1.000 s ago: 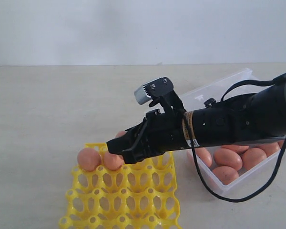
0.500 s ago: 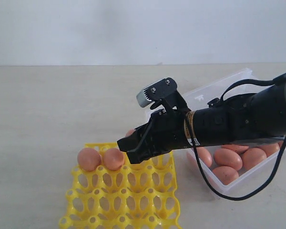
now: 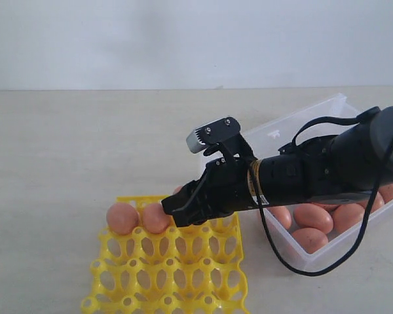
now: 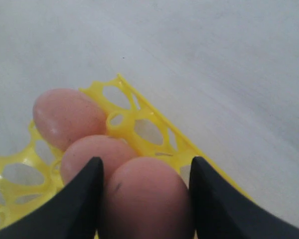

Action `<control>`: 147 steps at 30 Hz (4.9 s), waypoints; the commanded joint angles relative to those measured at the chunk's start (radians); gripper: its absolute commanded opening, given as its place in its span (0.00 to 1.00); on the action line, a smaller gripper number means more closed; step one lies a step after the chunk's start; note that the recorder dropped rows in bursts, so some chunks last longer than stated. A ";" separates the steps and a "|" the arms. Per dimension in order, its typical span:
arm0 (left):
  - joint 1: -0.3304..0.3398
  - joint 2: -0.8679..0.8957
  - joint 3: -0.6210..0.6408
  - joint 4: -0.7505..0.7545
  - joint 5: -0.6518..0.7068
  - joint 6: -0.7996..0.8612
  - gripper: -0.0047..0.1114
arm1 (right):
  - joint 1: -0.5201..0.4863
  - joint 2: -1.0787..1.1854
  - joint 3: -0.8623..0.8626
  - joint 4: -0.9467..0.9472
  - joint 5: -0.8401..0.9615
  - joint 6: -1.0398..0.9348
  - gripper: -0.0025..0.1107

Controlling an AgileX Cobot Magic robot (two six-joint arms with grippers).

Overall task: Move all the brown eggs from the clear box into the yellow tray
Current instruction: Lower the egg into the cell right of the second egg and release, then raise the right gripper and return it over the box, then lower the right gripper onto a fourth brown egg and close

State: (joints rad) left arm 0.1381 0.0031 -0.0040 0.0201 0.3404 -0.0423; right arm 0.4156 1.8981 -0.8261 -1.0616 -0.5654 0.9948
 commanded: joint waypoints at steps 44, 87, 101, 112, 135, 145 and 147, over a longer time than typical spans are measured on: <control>-0.009 -0.003 0.004 0.000 -0.003 0.004 0.08 | -0.075 -0.491 -0.119 0.025 0.604 -0.225 0.02; -0.009 -0.003 0.004 0.000 -0.003 0.004 0.08 | -0.265 0.052 -0.629 1.345 1.736 -1.467 0.47; -0.009 -0.003 0.004 0.000 -0.003 0.004 0.08 | -0.265 0.090 -0.629 1.437 1.758 -1.495 0.47; -0.009 -0.003 0.004 0.000 -0.003 0.004 0.08 | -0.265 0.117 -0.629 1.407 1.740 -1.488 0.47; -0.009 -0.003 0.004 0.000 -0.003 0.004 0.08 | -0.265 0.230 -0.627 1.452 1.764 -1.475 0.47; -0.009 -0.003 0.004 0.000 -0.003 0.004 0.08 | -0.265 0.239 -0.627 1.443 1.740 -1.483 0.24; -0.009 -0.003 0.004 0.000 -0.003 0.004 0.08 | -0.265 0.239 -0.627 1.439 1.740 -1.503 0.10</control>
State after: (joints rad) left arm 0.1381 0.0031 -0.0040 0.0201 0.3404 -0.0423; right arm 0.1501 2.1360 -1.4528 0.3813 1.1818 -0.4829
